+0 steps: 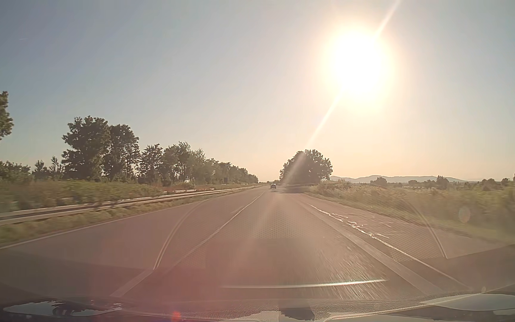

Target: Follow the waypoints while adhering to traffic rules and regulations

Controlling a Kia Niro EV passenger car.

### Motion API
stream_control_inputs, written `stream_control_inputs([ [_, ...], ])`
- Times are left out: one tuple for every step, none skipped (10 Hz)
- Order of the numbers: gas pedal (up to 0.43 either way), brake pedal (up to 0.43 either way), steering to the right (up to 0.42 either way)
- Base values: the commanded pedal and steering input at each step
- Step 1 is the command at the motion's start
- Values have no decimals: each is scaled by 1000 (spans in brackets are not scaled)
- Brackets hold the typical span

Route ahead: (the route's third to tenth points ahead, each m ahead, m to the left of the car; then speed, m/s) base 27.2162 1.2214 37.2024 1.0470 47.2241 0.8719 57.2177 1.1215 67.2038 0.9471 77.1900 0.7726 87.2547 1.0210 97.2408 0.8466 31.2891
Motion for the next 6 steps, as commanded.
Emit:
stream_control_inputs([
  [197,0,1],
  [197,0,2],
  [197,0,2],
  [197,0,2],
  [197,0,2],
  [197,0,2],
])
